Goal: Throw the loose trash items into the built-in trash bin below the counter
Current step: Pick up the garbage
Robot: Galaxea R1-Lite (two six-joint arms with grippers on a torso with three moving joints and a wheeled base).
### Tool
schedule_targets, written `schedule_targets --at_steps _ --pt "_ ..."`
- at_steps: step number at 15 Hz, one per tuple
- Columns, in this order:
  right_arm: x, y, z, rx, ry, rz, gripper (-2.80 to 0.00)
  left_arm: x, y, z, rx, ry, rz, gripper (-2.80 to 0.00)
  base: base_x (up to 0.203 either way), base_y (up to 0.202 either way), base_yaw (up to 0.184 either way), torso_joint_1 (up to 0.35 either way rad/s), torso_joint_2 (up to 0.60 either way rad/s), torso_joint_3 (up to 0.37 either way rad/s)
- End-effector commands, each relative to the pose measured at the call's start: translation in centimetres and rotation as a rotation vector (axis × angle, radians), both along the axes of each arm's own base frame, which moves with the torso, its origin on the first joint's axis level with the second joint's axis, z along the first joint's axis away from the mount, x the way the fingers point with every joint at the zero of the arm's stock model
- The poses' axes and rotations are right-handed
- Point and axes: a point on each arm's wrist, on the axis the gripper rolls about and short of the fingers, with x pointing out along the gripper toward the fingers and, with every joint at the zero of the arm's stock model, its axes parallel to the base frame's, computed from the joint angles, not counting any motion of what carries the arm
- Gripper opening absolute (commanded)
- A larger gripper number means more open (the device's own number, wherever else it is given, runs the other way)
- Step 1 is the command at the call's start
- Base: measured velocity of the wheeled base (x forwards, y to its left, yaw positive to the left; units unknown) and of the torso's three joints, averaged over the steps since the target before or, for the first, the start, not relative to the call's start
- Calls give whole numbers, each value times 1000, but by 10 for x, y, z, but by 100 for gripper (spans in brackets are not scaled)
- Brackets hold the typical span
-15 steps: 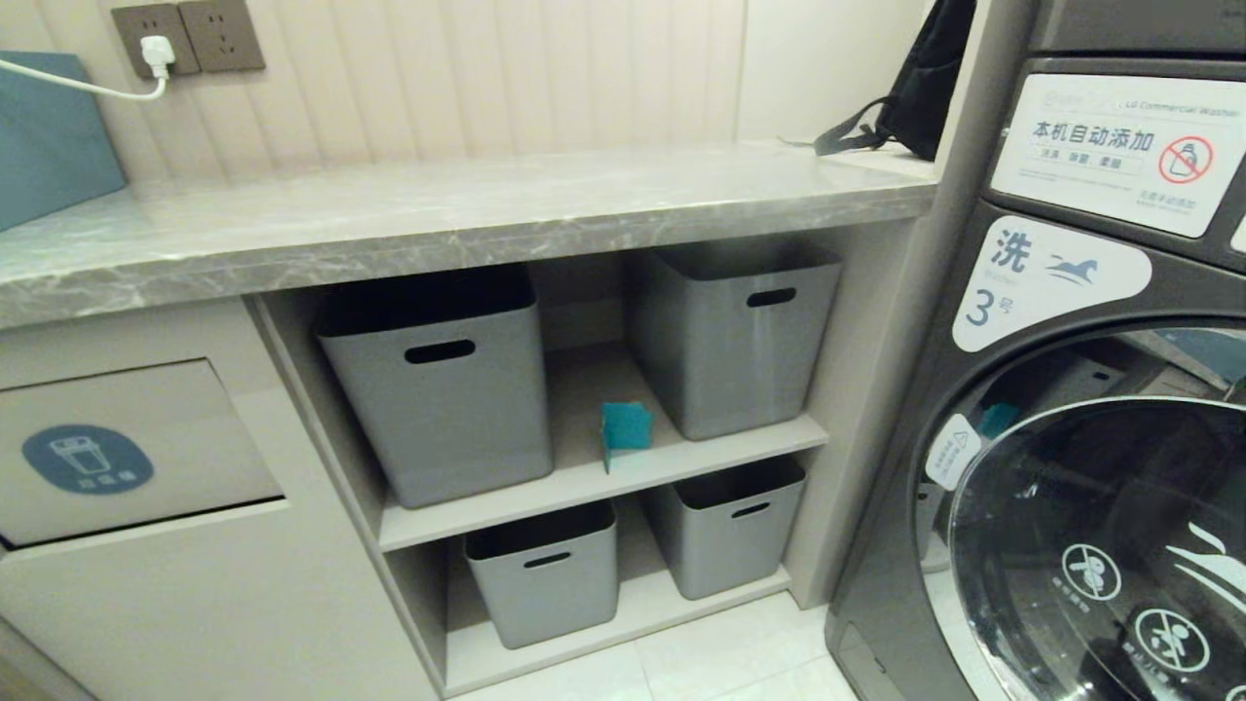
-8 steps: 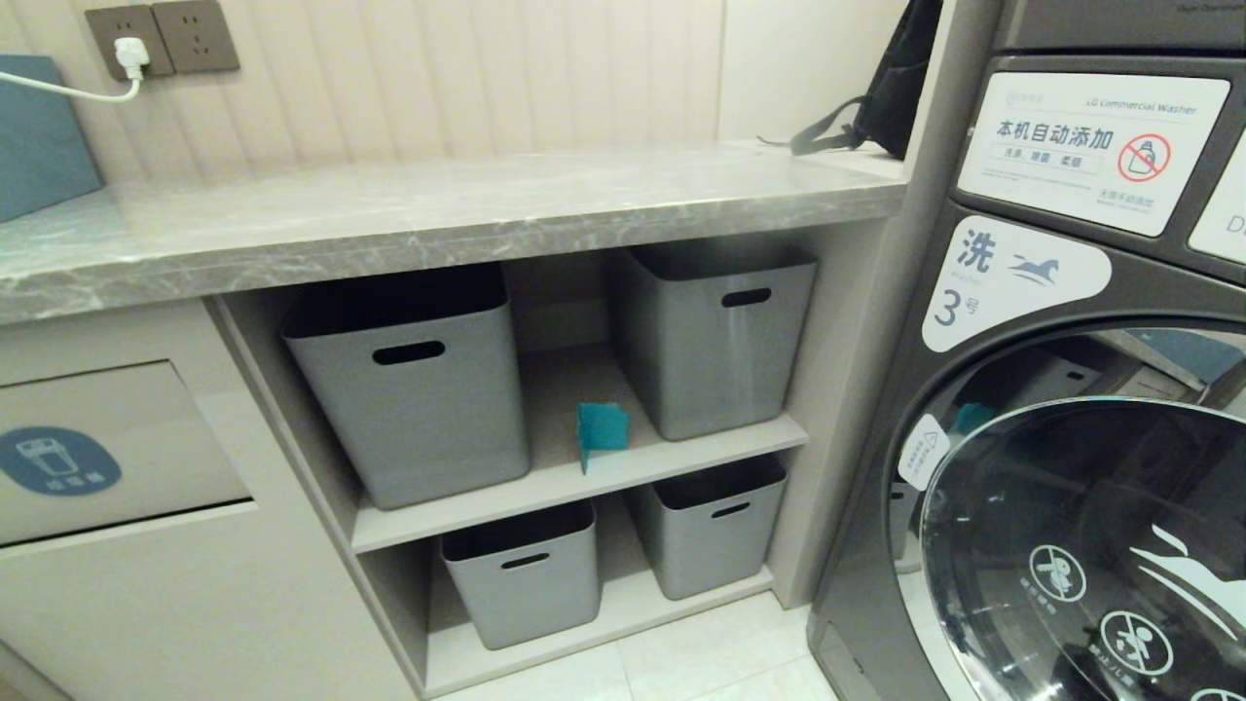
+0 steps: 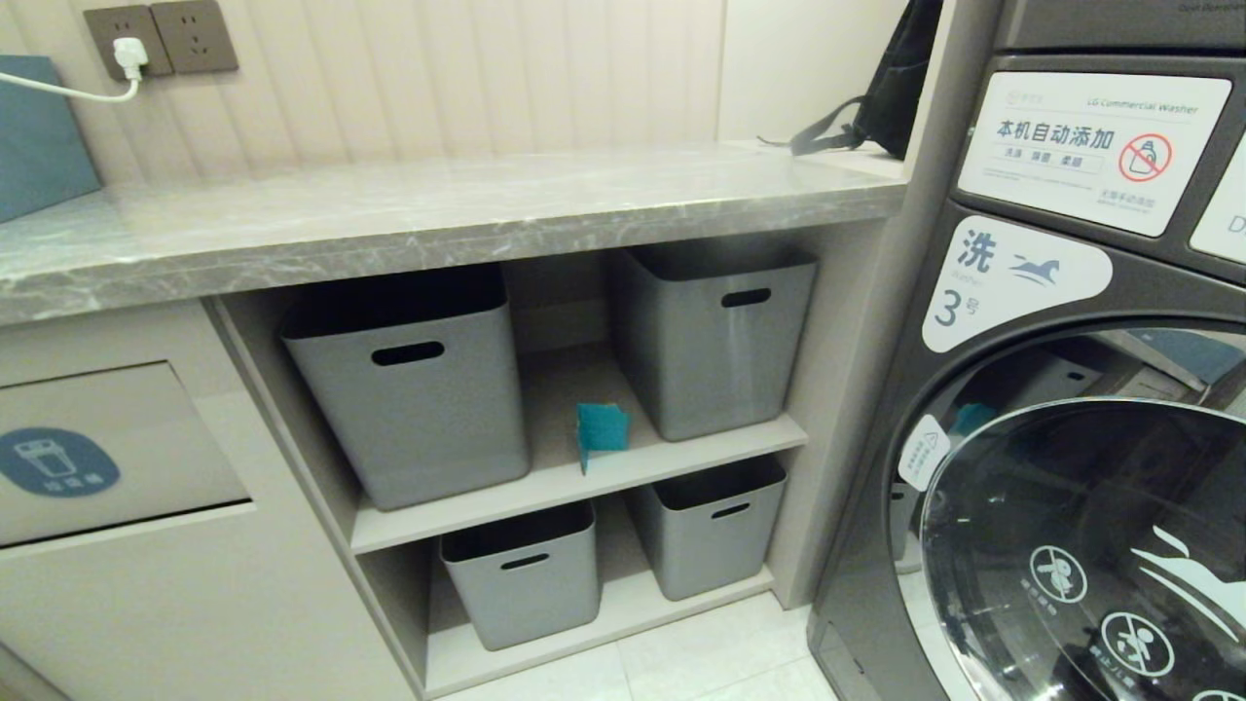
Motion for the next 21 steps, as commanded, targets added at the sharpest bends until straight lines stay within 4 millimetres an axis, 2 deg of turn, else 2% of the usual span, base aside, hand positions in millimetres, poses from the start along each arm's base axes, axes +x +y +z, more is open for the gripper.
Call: schedule_targets --at_steps 1,3,5,8,12,15,21 --pt "0 0 0 -1 -2 2 -280 12 0 19 3 43 -20 -280 0 0 0 0 0 0" --pt "0 0 0 -1 -1 1 -280 36 -2 45 3 100 -77 -280 0 0 0 0 0 0" --pt "0 0 0 -1 -1 1 -280 68 -5 65 1 173 -163 -280 0 0 0 0 0 0" --pt "0 0 0 -1 -2 1 -280 116 -16 72 9 256 -343 -280 0 0 0 0 0 0" --pt "0 0 0 -1 -2 1 -280 180 -49 58 82 301 -548 -280 0 0 0 0 0 0" --pt "0 0 0 -1 -2 1 -280 225 -83 42 120 286 -653 -280 0 0 0 0 0 0" --pt "0 0 0 -1 0 1 -280 317 -142 2 151 243 -622 -280 0 0 0 0 0 0"
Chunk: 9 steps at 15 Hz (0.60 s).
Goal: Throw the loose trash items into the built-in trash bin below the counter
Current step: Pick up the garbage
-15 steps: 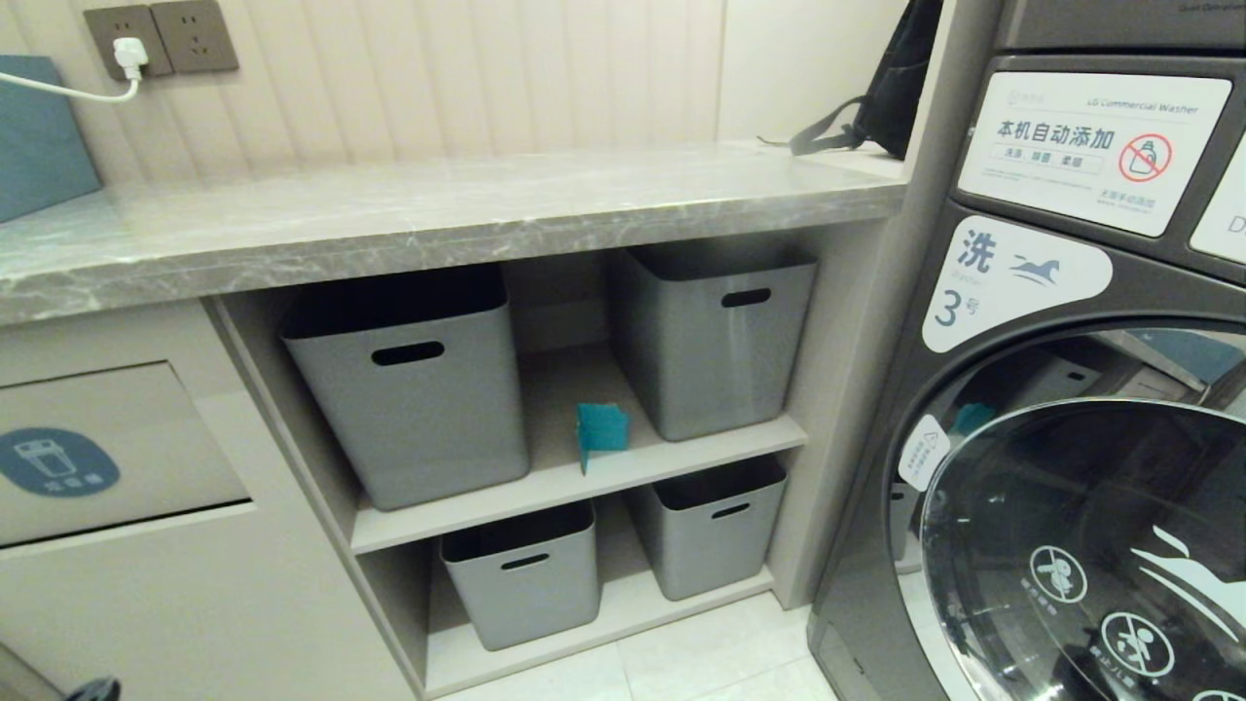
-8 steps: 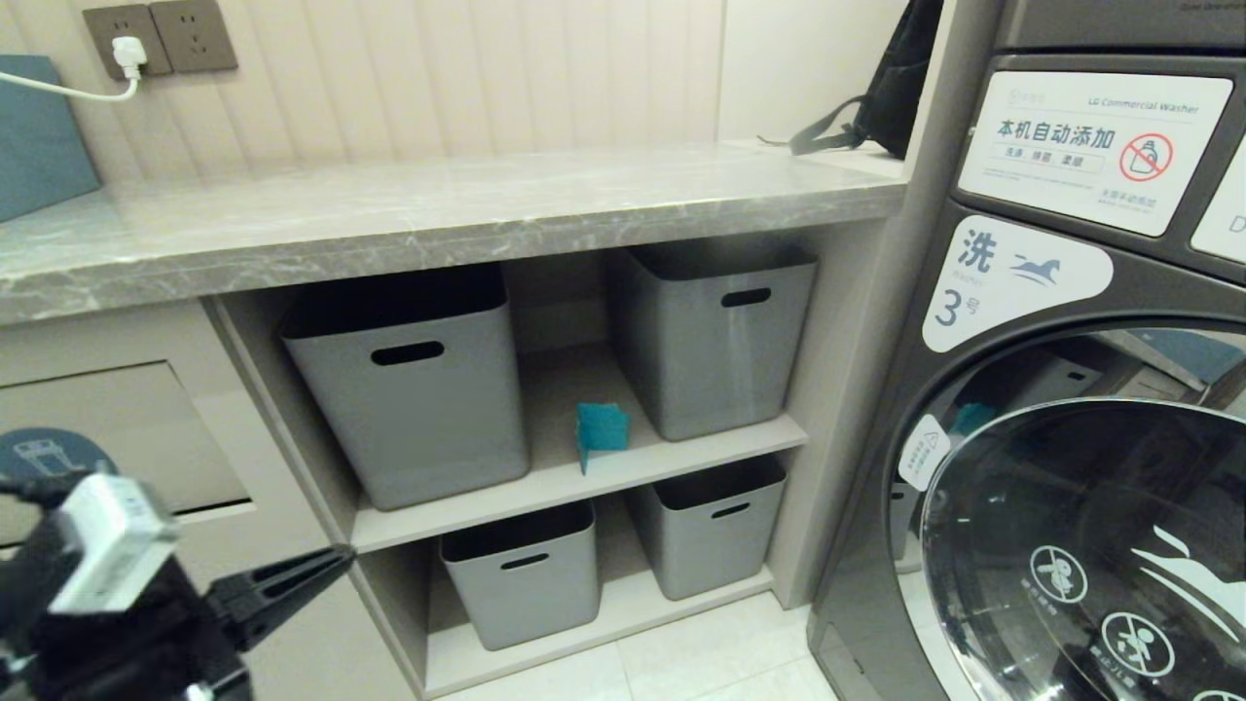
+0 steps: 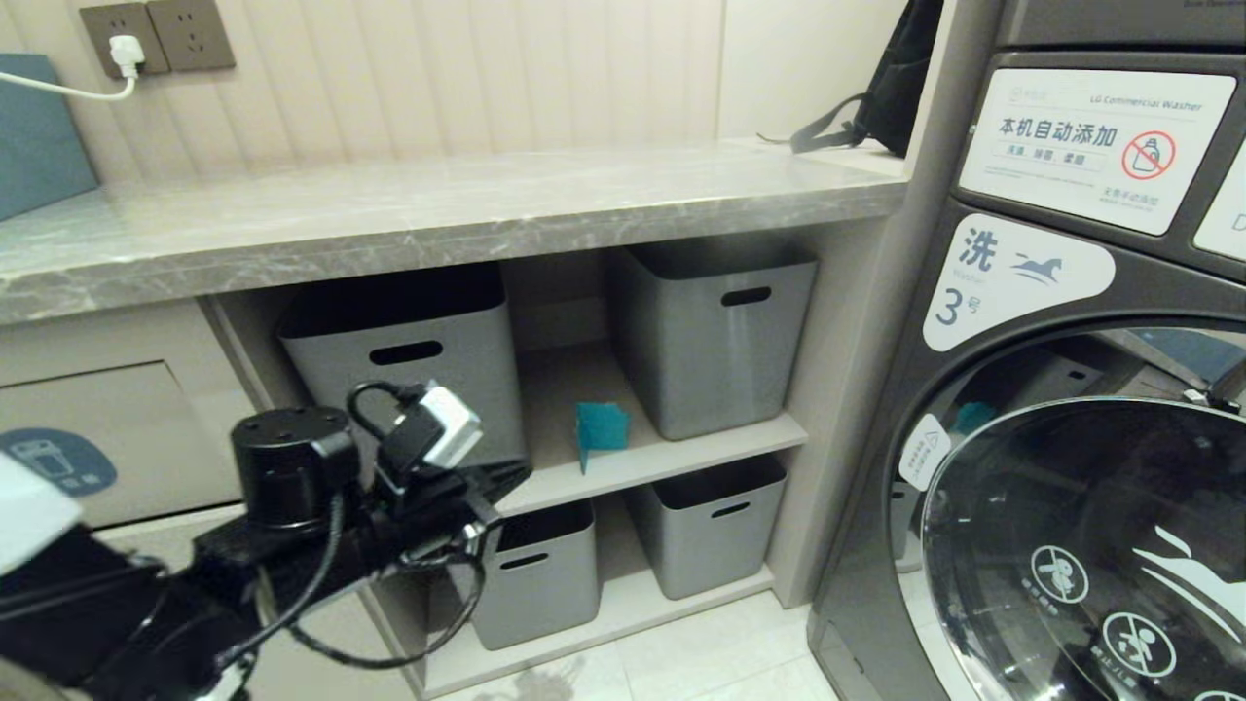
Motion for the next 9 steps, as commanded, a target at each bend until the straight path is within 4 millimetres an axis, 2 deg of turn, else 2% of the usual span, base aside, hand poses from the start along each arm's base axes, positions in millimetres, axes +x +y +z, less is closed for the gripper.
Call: schedule_targets --at_steps 1,5,8,9 --pt "0 0 0 0 -2 1 -280 35 -24 -44 44 70 14 -280 0 0 0 0 0 0" --pt "0 0 0 0 -2 1 -280 65 -42 -76 61 79 62 -280 0 0 0 0 0 0" --pt "0 0 0 0 -2 1 -280 86 -52 -88 57 65 185 -280 0 0 0 0 0 0" --pt "0 0 0 0 -2 2 -280 87 -52 -91 49 76 207 0 0 0 0 0 0 0"
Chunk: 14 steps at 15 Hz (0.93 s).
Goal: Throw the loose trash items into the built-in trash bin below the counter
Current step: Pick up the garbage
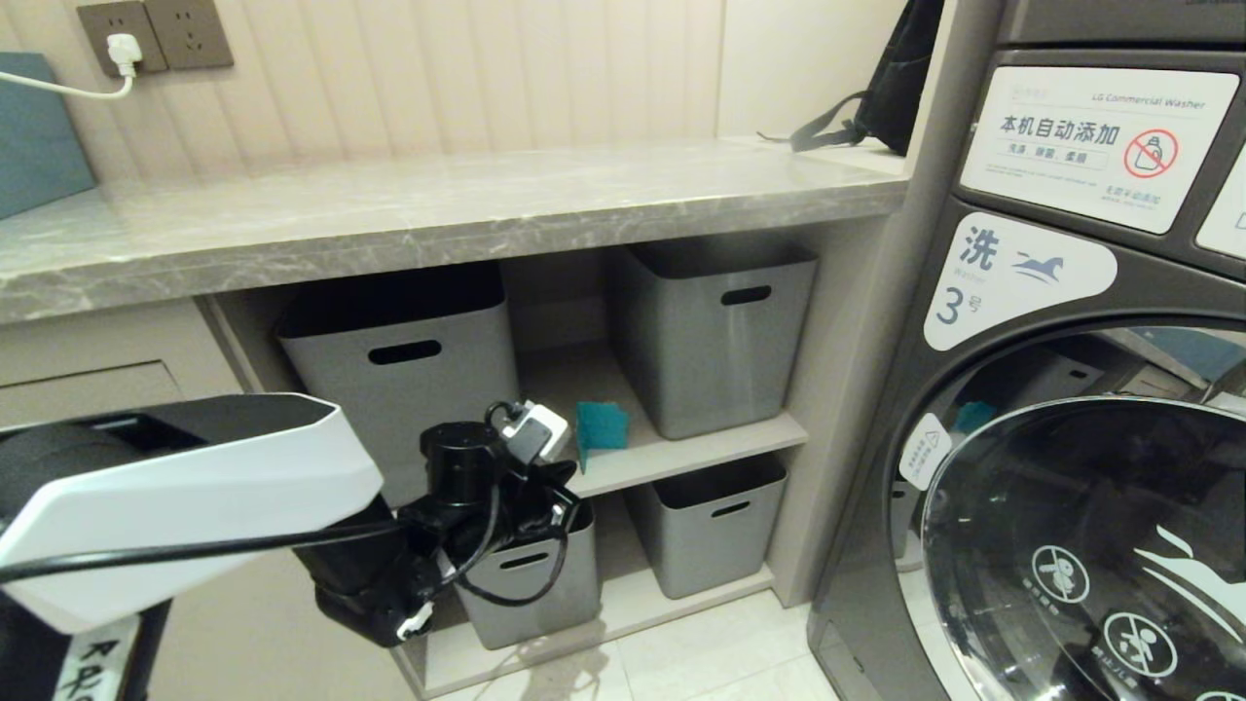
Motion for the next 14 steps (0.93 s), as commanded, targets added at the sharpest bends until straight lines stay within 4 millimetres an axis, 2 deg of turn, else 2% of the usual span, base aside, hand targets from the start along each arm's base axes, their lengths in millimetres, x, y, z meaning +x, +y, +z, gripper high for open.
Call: schedule_targets --at_steps 1,6,9,14 --pt "0 0 0 0 -2 2 -280 6 -3 -17 8 26 27 0 0 0 0 0 0 0" --pt "0 0 0 0 -2 2 -280 14 -7 -23 -59 57 135 0 0 0 0 0 0 0" --pt "0 0 0 0 0 0 -280 22 -17 -20 -147 61 145 0 0 0 0 0 0 0" --pt "0 0 0 0 -1 0 -280 38 -26 -28 -154 73 158 0 0 0 0 0 0 0"
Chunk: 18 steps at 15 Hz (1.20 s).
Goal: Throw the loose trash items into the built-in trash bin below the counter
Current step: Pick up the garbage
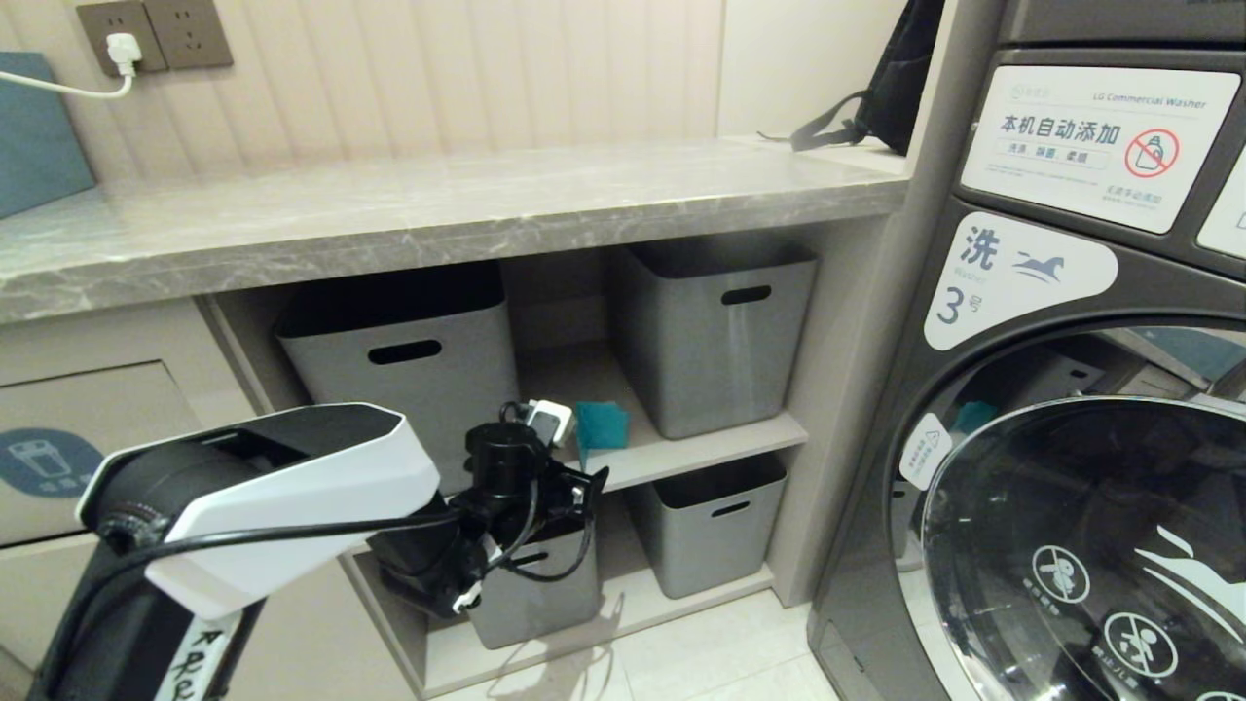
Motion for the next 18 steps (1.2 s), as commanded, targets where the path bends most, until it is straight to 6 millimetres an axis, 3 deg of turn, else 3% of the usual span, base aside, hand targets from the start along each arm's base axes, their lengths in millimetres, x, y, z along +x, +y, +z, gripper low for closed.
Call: schedule_targets --at_steps 1,15,16,18 --pt "0 0 0 -1 -2 2 -280 7 -3 -5 0 -12 20 0 0 0 0 0 0 0" --pt "0 0 0 -1 -2 1 -280 49 -4 -6 -35 -81 122 0 0 0 0 0 0 0" --pt "0 0 0 -1 -2 1 -280 50 -5 -10 -34 -77 122 -280 0 0 0 0 0 0" --pt "0 0 0 -1 -2 2 -280 55 -7 -14 -39 -83 122 -280 0 0 0 0 0 0"
